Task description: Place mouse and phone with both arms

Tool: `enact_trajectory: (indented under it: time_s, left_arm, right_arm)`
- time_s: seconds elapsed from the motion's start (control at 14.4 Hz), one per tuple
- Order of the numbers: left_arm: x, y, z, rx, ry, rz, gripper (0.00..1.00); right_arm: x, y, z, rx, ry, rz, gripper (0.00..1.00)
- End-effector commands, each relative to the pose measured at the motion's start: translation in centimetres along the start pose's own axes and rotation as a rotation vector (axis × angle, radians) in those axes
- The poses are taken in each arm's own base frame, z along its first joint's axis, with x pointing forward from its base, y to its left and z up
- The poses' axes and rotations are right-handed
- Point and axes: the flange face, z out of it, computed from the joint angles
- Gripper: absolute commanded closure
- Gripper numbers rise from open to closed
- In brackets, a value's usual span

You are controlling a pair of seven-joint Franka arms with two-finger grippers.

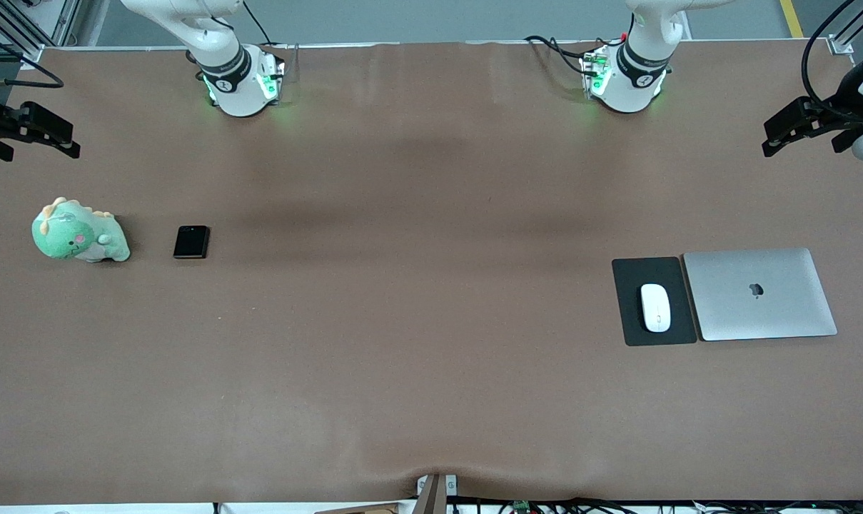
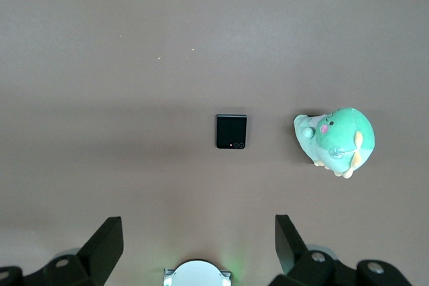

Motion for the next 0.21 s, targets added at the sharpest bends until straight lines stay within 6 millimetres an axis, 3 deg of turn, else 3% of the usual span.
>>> enact_trajectory:
  time_s: [0.0, 0.14]
  left_arm:
    - [-0.31, -0.26, -0.58, 0.005, 0.009, 0.01, 0.0]
    - [-0.33, -0.24, -0.57, 0.004, 0.007, 0.01, 0.0]
  right_arm:
    - [-0.65, -0.19, -0.33, 0.016, 0.012, 0.018, 0.0]
    - [-0.64, -0.25, -0.26, 0.014, 0.01, 0.017, 0.0]
